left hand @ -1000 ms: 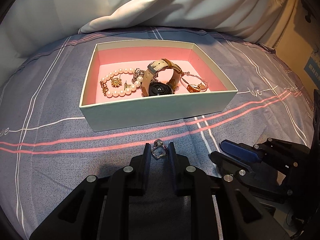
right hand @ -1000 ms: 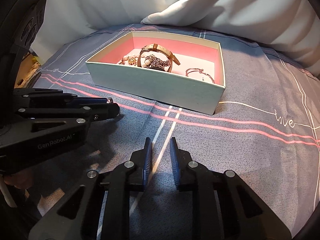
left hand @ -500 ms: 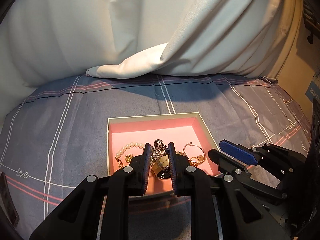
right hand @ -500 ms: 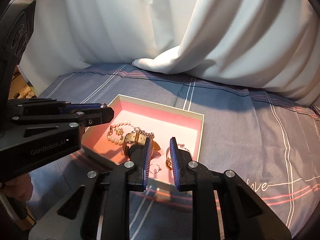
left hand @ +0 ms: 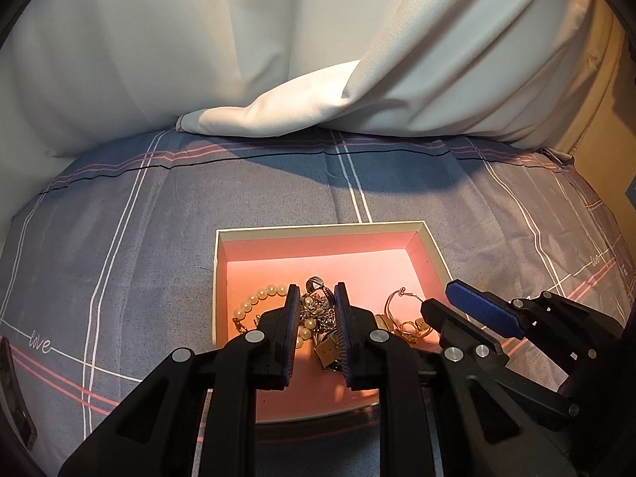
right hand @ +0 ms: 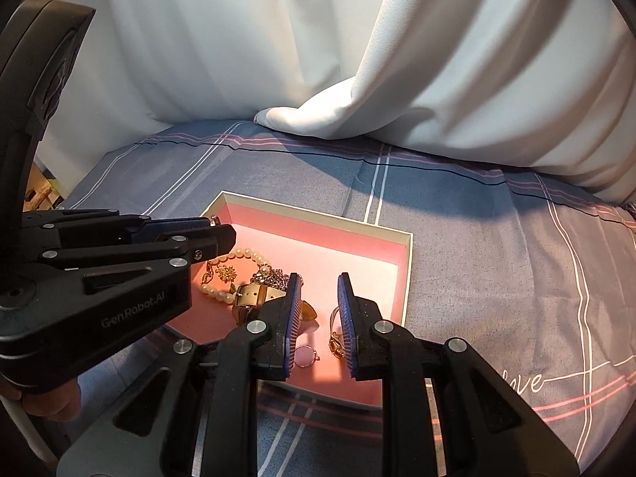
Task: Organize jewelry
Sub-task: 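Carry the silver ring into the box and open the left tool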
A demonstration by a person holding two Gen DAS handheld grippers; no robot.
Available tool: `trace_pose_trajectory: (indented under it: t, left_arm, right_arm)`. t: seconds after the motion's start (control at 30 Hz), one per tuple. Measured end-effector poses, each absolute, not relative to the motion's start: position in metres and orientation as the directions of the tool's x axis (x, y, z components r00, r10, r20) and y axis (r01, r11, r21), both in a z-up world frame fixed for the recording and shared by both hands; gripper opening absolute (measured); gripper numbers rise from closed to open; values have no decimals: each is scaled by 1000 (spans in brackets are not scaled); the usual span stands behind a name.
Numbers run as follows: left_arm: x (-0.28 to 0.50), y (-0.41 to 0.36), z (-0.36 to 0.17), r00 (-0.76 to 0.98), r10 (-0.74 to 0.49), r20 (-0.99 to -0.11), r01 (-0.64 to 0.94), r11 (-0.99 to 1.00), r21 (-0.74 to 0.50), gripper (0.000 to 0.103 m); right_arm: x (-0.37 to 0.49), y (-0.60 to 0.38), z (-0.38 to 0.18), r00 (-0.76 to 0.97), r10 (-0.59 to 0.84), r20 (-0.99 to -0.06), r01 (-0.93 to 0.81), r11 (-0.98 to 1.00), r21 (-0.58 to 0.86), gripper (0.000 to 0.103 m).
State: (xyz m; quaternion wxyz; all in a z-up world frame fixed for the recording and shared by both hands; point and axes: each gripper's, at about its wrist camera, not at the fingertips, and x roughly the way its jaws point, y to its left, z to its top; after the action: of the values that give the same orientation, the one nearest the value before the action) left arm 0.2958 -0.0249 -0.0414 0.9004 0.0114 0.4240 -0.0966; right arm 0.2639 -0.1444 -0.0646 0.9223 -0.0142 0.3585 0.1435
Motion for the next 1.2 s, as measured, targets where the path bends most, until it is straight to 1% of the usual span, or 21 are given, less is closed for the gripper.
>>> trace_pose_trajectory:
  t: [0.6,1.2]
  left_arm:
    - [300,-28,-55,598,-155,-787,182,982,-56,17]
    - [302,-29,-59,588,-151,-795,181,982,-53,17]
  right_arm:
    - [269,-141,-79,679,251,-690,-287,956,65,20]
    - [268,-140,-79,674,247,-696,-293,954,54,20]
